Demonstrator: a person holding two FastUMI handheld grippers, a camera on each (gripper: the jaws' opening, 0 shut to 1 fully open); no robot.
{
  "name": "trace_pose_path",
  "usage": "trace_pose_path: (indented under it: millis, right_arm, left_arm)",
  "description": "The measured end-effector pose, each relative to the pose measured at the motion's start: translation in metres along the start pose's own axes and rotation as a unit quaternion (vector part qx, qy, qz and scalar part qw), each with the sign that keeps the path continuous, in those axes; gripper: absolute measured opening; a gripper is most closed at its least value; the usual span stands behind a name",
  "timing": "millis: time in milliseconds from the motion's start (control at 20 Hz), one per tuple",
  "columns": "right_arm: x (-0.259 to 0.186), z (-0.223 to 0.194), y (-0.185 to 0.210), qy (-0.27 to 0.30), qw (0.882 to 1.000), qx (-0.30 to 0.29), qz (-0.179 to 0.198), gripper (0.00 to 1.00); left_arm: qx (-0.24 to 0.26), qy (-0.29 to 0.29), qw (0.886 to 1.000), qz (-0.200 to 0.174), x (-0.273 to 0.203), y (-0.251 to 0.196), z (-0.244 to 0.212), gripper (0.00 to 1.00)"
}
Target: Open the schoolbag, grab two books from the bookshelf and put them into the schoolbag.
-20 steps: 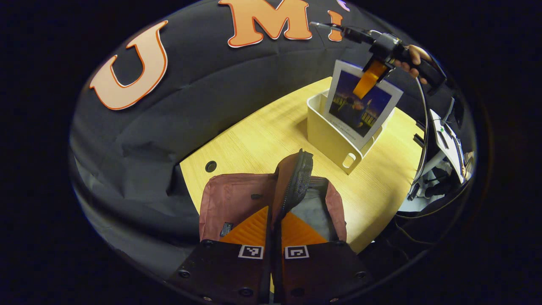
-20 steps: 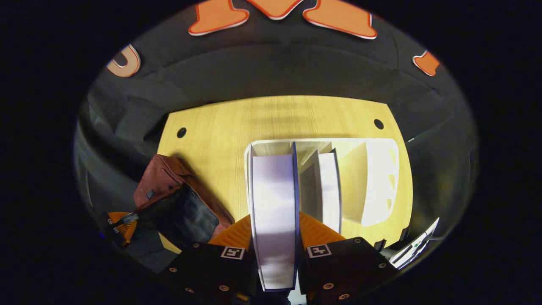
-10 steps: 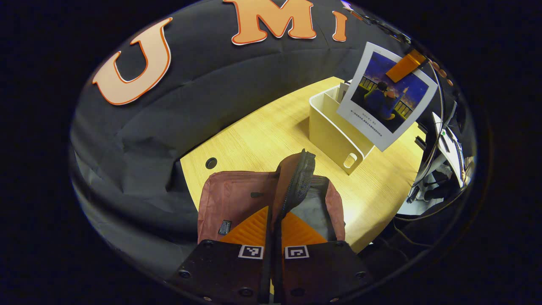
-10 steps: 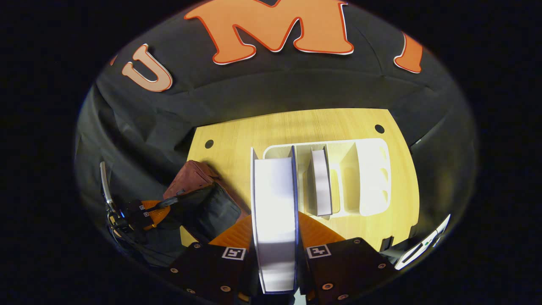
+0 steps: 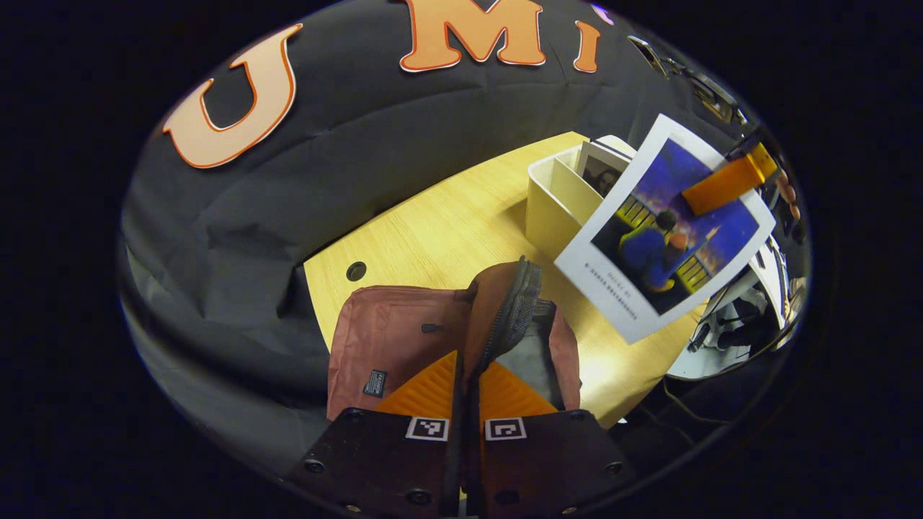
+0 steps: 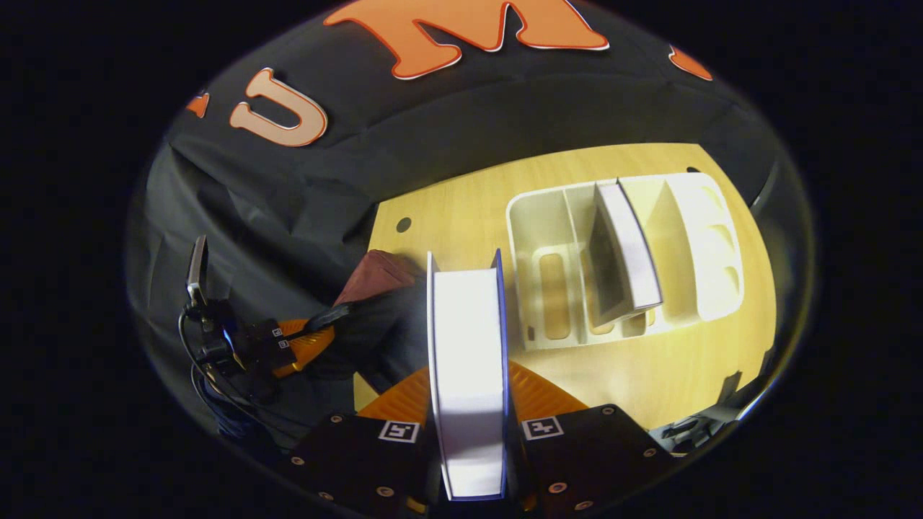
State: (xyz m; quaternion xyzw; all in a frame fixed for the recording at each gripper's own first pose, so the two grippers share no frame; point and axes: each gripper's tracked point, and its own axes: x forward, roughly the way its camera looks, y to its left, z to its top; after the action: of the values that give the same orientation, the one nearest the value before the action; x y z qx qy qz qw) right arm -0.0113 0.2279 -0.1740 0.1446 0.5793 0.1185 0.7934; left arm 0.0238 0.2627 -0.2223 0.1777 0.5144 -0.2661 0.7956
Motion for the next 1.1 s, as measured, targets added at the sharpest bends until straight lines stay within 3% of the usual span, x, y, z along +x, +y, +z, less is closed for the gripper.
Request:
trace_pose_path:
  millis: [100,300,500,1100]
  right_arm:
    - [0.020,-0.010,0.008,-0.001,1.000,0.015,0.002,0.37]
    - [0.063,-0.030,0.037,0.009,0.997,0.051,0.053,0.37]
    - [0.102,-0.033,0.054,-0.001,0.996,0.071,0.058,0.36]
    - [0.179,-0.046,0.091,-0.030,0.982,0.133,0.129,0.36]
  left_arm:
    - [-0.006,-0.004,1.000,0.004,-0.001,0.000,-0.002,0.04]
    - [-0.018,-0.008,1.000,0.006,-0.003,-0.003,-0.003,0.04]
    - [-0.043,-0.022,0.999,0.001,-0.002,-0.008,-0.002,0.04]
    - [-0.057,-0.045,0.997,-0.030,-0.012,-0.022,0.001,0.03]
